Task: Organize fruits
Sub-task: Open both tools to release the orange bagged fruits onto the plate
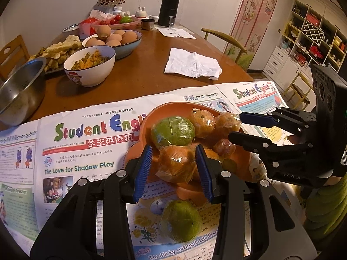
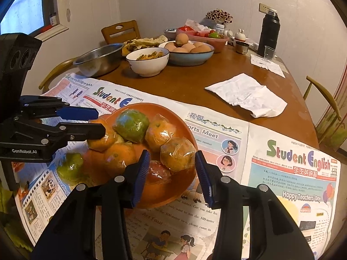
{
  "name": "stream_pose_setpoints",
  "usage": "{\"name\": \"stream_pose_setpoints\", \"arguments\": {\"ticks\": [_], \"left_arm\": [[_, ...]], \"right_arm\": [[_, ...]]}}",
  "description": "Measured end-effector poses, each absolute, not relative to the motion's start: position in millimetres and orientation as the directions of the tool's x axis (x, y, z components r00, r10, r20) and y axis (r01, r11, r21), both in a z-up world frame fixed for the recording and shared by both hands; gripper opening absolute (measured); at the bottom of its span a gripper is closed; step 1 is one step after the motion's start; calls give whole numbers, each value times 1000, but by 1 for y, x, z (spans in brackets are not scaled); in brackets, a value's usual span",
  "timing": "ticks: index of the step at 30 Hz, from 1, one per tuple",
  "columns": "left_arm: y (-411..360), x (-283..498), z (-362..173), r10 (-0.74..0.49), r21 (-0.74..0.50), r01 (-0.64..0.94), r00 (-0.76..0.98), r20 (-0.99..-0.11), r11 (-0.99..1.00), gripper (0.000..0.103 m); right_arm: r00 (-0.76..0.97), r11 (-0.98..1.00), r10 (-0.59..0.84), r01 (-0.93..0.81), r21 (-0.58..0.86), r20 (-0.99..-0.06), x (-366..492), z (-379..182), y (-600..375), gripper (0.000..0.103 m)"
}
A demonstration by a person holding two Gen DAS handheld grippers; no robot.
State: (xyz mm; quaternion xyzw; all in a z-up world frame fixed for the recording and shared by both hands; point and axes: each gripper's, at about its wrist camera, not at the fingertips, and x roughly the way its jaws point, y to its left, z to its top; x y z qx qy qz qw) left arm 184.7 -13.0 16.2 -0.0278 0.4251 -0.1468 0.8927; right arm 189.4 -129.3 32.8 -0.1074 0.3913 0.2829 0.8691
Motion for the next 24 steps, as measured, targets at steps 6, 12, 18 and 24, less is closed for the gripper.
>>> {"name": "stream_pose_setpoints", "arguments": {"ticks": [6, 12, 18, 24], "left_arm": [[-13, 183, 19, -287, -174, 239, 601, -746, 955, 33], [-11, 181, 22, -283, -175, 232, 611, -740, 957, 39], [-11, 176, 27, -277, -174, 222, 623, -732, 959, 50], [-8, 170, 32, -268, -170, 212, 635, -724, 962, 57]], "right_arm": [[543, 823, 408, -566, 39, -734, 187, 37, -134, 50], [561, 835, 413, -548, 52, -718, 184, 45, -142, 65], [574, 839, 418, -542, 56, -704, 174, 53, -145, 82], [587, 831, 439, -553, 60, -680, 157, 62, -146, 89]]}}
